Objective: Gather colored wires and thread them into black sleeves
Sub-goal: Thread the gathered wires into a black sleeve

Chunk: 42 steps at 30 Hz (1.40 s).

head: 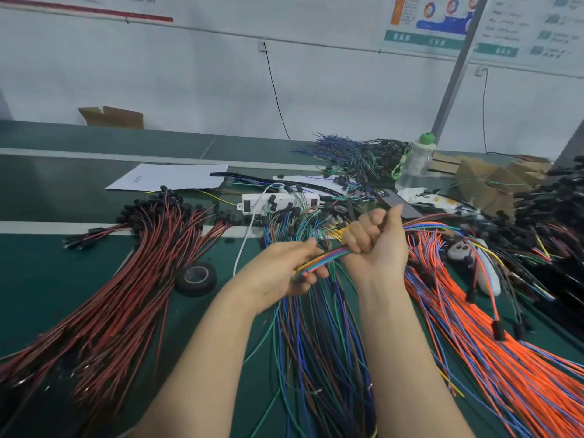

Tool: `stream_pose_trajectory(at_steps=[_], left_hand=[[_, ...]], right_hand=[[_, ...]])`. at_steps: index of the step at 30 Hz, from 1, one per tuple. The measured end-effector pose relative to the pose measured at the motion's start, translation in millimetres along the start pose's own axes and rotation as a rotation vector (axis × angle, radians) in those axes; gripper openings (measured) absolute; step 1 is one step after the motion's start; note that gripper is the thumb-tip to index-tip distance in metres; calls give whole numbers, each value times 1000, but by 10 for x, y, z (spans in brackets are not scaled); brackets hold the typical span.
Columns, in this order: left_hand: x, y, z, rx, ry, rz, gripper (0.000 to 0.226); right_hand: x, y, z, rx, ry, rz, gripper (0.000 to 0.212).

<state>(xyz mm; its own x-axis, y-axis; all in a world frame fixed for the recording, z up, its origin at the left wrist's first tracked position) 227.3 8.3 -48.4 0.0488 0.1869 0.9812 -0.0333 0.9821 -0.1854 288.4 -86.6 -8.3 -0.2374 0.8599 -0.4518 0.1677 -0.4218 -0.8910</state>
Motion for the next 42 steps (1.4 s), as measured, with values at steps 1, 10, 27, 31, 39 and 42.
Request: stream_pose_trajectory(at_steps=[1, 10, 27, 31, 39, 42], left_hand=[[-42, 47, 1, 82, 19, 129, 30], [-220, 107, -67, 418, -59, 116, 33], [-170, -175, -24, 13, -75, 58, 18], [-240, -112, -19, 42, -27, 145, 11], [-204, -49, -43, 150, -135, -253, 13], [-310, 27, -41, 198, -22, -99, 28]], right_hand=[[-20, -5, 1, -1, 30, 4, 53], [397, 75, 77, 53, -5, 249, 54], [-178, 343, -52, 62, 146, -32, 51], [-166, 320, -62, 5, 105, -21, 53], [-176, 466, 18, 88, 166, 122, 51], [-158, 444, 1, 58, 123, -1, 51]])
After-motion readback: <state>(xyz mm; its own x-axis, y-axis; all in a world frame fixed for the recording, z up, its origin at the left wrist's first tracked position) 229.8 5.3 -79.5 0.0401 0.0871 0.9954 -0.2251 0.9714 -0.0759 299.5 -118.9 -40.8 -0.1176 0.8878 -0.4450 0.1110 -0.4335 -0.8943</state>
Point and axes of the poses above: each hand's wrist, its own z-axis away from the middle knuckle, its own y-axis out of the back of the hand, x = y × z, the point moved 9 cm from there along -z, towards the middle knuckle, and after that the axes turned 5 degrees about -y, right-handed, at the moved point
